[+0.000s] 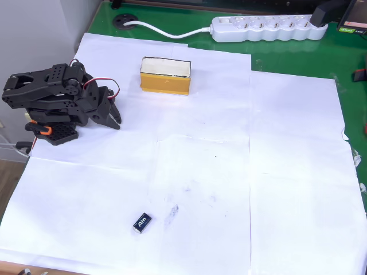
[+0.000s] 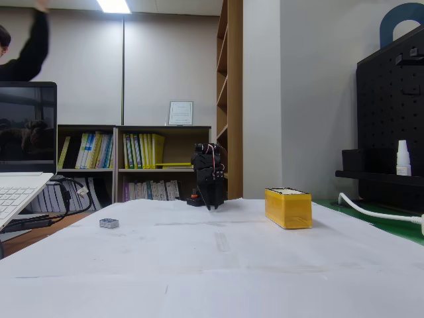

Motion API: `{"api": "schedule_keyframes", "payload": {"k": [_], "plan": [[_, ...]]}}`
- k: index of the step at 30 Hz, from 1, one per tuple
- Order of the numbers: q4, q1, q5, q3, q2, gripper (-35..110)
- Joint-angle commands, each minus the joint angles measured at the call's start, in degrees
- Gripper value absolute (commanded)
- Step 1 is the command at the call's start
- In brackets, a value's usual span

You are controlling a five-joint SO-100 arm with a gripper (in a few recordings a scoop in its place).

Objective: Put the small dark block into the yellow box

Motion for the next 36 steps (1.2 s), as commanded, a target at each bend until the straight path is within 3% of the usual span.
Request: {"api": "schedule_keyframes", "payload": {"k": [1, 28, 33, 36], "plan": [[5.01, -2.46, -0.88, 1.14, -0.35, 0], [4.83, -5.27, -0.97, 1.14, -0.35, 1], [2.81, -4.92, 11.25, 1.32, 0.18, 1], [-3.78, -2.29, 20.92, 6.59, 8.0, 5]]}}
